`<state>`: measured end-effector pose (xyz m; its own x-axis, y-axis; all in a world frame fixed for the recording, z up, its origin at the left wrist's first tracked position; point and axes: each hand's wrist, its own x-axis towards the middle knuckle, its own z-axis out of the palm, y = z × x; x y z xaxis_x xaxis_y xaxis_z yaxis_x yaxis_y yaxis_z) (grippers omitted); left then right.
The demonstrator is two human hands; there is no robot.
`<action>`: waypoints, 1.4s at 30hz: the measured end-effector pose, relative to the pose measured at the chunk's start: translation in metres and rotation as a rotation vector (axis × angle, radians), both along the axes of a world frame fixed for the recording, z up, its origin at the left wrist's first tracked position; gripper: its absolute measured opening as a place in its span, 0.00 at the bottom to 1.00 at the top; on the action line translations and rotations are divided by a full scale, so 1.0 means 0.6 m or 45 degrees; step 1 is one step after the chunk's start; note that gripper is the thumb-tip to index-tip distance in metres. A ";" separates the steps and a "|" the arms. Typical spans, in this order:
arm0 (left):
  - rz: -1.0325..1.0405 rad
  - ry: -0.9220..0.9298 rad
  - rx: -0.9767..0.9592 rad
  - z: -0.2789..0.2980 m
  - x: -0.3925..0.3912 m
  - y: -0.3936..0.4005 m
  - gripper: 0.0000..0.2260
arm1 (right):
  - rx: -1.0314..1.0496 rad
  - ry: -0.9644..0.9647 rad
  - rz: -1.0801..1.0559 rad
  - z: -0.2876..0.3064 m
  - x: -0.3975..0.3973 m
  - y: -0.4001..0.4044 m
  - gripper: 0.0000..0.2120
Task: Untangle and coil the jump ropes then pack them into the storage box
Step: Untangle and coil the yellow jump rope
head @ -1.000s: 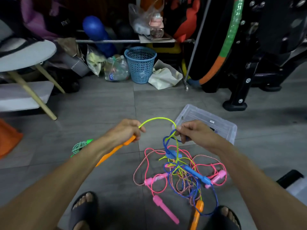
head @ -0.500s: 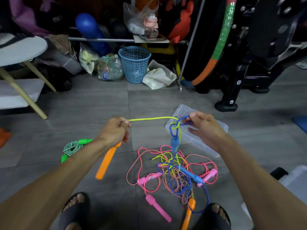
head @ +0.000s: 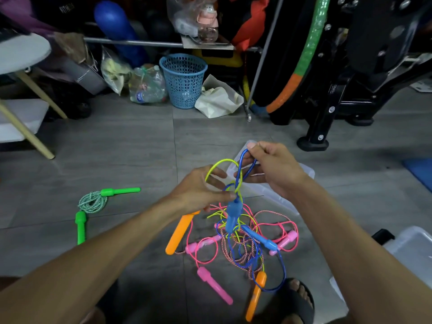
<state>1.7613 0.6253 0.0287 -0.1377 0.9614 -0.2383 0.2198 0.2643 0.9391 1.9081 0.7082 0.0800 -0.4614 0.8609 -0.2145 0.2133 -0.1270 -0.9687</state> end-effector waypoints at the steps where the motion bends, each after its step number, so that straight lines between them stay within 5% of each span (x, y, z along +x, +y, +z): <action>1: 0.000 0.030 0.020 -0.001 0.002 0.001 0.20 | -0.033 0.032 -0.013 0.001 0.001 0.001 0.15; 6: -0.004 -0.193 -0.020 0.003 -0.001 0.012 0.09 | -0.116 0.131 -0.188 0.001 0.008 0.011 0.15; 10: 0.155 -0.475 -0.026 0.005 -0.007 0.017 0.04 | 0.283 -0.182 -0.373 -0.022 0.025 0.026 0.09; 16: 0.285 -0.766 -0.047 0.018 -0.015 0.015 0.05 | 0.446 -0.424 -0.189 -0.037 0.029 -0.015 0.05; 17: 0.295 -0.787 -0.040 0.019 -0.016 0.016 0.05 | 0.510 -0.465 -0.214 -0.041 0.028 -0.021 0.01; 21: 0.203 -0.752 -0.048 0.020 -0.016 0.015 0.06 | 0.773 -0.440 -0.022 -0.049 0.029 -0.033 0.18; 26: 0.030 -0.653 -0.042 0.019 -0.009 0.011 0.09 | 1.038 -0.545 0.197 -0.029 0.028 -0.023 0.05; 28: 0.011 -0.540 -0.056 0.013 -0.007 0.014 0.06 | 0.911 -0.428 0.178 -0.018 0.029 -0.020 0.08; 32: -0.046 0.078 -0.042 -0.005 0.002 0.012 0.09 | 0.442 0.091 -0.003 0.012 0.034 -0.016 0.10; 37: 0.040 0.075 0.004 -0.012 0.005 0.011 0.08 | 0.081 0.421 -0.384 0.035 0.057 0.006 0.11; 42: 0.047 0.022 0.008 -0.005 -0.010 0.014 0.08 | -0.020 -0.002 -0.628 0.008 0.097 0.031 0.06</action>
<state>1.7555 0.6337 0.0254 -0.1772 0.9571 -0.2291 0.2266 0.2663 0.9369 1.9662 0.7268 0.0850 0.0005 0.9734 -0.2293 0.1257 -0.2275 -0.9656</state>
